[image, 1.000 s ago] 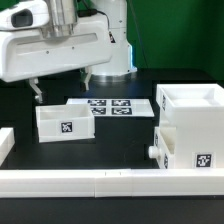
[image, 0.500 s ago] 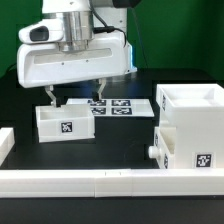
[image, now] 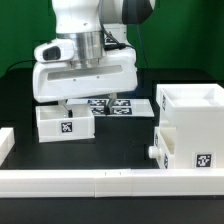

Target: Assemble drawer

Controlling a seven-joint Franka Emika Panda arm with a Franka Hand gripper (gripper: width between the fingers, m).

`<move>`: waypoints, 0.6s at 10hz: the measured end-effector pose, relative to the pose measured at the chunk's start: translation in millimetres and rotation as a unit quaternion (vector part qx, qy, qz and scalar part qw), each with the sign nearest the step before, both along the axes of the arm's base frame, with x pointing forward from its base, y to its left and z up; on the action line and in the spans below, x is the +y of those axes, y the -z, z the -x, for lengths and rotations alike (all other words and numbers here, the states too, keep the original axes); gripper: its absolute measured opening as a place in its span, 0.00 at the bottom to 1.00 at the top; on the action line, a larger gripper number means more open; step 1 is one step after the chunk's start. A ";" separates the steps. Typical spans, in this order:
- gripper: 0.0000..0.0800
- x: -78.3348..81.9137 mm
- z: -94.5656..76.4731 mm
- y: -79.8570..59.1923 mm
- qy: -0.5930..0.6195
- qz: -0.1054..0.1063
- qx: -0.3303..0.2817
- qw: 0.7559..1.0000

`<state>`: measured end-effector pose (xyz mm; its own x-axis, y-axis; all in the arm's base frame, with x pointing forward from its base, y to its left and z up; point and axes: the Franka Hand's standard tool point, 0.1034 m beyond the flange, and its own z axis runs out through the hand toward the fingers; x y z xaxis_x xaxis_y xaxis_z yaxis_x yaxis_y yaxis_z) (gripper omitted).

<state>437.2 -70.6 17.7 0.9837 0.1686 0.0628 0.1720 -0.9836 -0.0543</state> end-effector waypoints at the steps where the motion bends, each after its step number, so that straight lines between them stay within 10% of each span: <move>1: 0.81 4.9 0.7 5.8 0.012 -0.002 0.001 1.000; 5: 0.78 3.3 11.1 12.4 0.003 0.003 -0.005 1.000; 6: 0.56 2.9 11.2 12.4 0.000 0.003 -0.006 1.000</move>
Offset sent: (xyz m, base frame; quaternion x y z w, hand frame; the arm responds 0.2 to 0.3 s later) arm -0.0105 -0.0089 -0.0210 -0.0361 0.0189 -0.0193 0.9990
